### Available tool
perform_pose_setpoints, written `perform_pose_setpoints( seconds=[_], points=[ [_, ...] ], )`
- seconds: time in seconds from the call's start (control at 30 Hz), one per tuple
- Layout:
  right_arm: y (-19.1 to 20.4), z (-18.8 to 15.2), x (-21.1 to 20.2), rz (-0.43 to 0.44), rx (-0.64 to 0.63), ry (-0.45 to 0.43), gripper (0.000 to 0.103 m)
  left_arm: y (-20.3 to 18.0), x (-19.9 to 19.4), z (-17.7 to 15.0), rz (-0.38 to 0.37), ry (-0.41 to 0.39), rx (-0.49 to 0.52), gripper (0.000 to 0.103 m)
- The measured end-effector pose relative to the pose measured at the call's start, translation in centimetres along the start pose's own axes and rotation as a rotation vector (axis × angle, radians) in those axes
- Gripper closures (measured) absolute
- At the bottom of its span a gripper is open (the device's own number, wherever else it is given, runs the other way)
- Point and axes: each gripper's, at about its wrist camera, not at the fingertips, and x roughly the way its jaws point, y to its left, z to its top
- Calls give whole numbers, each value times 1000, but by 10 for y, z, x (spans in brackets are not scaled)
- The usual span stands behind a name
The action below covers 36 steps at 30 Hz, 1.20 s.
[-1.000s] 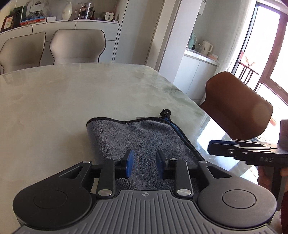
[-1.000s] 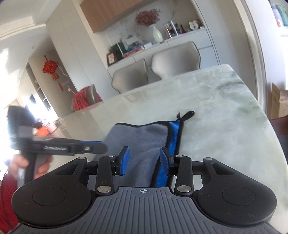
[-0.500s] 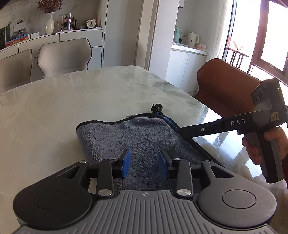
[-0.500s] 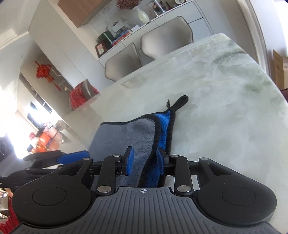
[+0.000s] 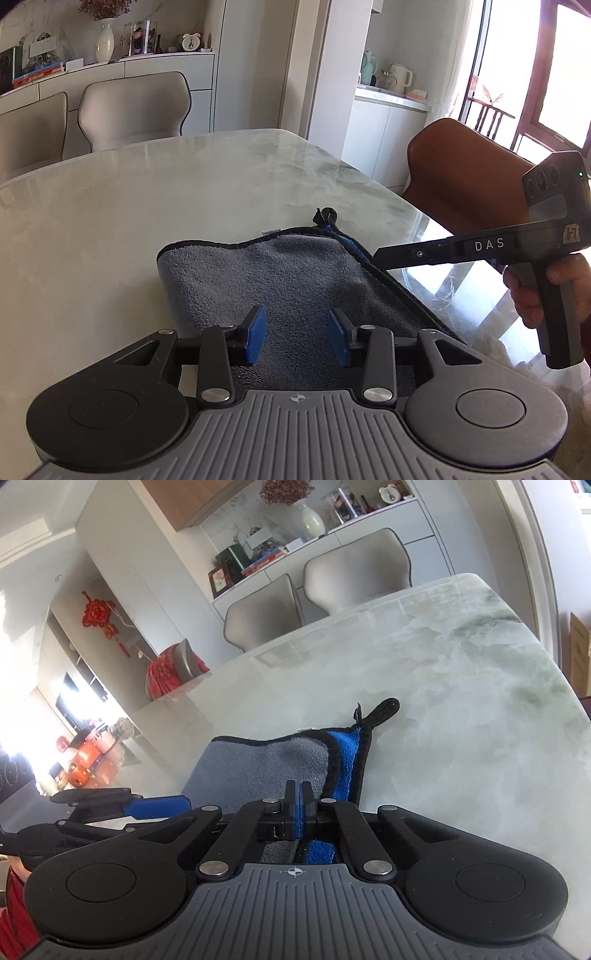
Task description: Fold towel
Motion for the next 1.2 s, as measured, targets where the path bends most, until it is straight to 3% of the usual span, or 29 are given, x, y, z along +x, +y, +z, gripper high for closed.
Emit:
perform_pose_setpoints(
  seconds=[0.37,0.67,0.73,0.8,0.87,0.93,1.03,1.2],
  points=[
    [-22,9,23,5,89,56,96,0,0,0,-1,4,2,63],
    [-25,5,16,17,97,69,95,5,0,1,7,3,-10,63],
    [-24,5,17,26,94,71,91,4,1,0,7,8,-9,63],
    [-21,6,19,49,95,66,78,4,2,-1,9,10,-2,63],
    [-20,6,20,63,94,62,78,3,2,-1,12,10,2,63],
    [-17,4,21,58,75,55,78,3,2,-1,11,10,0,63],
    [-11,2,19,33,30,34,97,4,2,-2,15,10,-1,63],
    [-1,1,11,12,-34,-13,100,5,3,-2,19,12,-3,63]
  ],
)
